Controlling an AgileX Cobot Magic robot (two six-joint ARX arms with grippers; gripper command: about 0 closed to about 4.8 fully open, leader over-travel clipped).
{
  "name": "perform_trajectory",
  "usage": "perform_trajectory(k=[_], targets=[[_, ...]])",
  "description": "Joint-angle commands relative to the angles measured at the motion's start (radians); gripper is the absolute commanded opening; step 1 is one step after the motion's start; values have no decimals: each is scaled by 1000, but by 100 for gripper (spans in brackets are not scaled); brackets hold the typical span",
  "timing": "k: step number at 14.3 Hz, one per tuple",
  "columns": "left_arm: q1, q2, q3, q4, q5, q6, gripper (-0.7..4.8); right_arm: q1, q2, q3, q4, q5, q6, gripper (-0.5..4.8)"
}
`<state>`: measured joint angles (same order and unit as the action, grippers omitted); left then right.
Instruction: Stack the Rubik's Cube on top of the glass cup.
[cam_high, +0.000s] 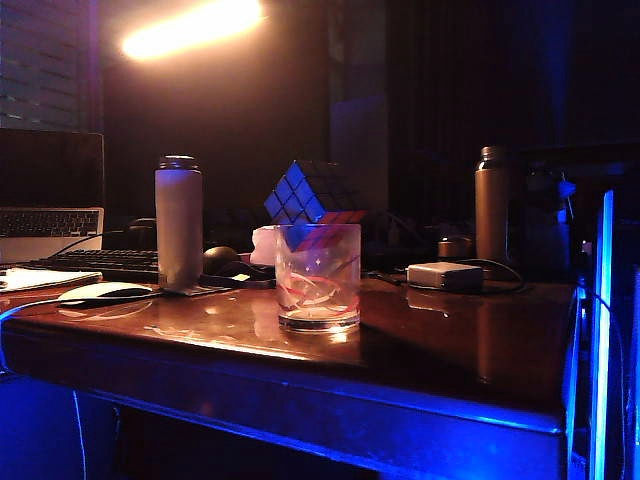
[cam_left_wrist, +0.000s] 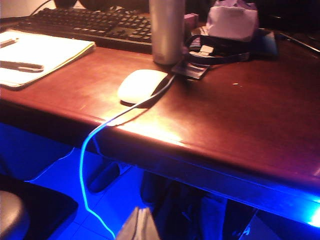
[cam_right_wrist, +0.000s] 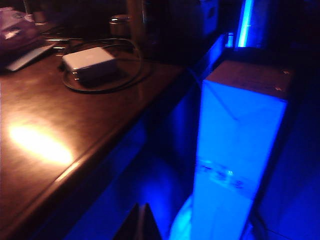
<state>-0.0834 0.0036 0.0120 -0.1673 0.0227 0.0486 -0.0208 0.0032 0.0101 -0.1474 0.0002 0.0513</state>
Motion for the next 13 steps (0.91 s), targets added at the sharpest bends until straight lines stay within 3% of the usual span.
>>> perform_trajectory(k=[1,6,13], targets=[[0,-3,-6,-5,0,0,-3,4,-1,-3,16,1,1,0],[0,-3,-6,-5,0,0,-3,96,-1,-3,16,-2,1,0],[0,-3,-6,-5,0,0,-3,101,-1,-3,16,-2,1,0]])
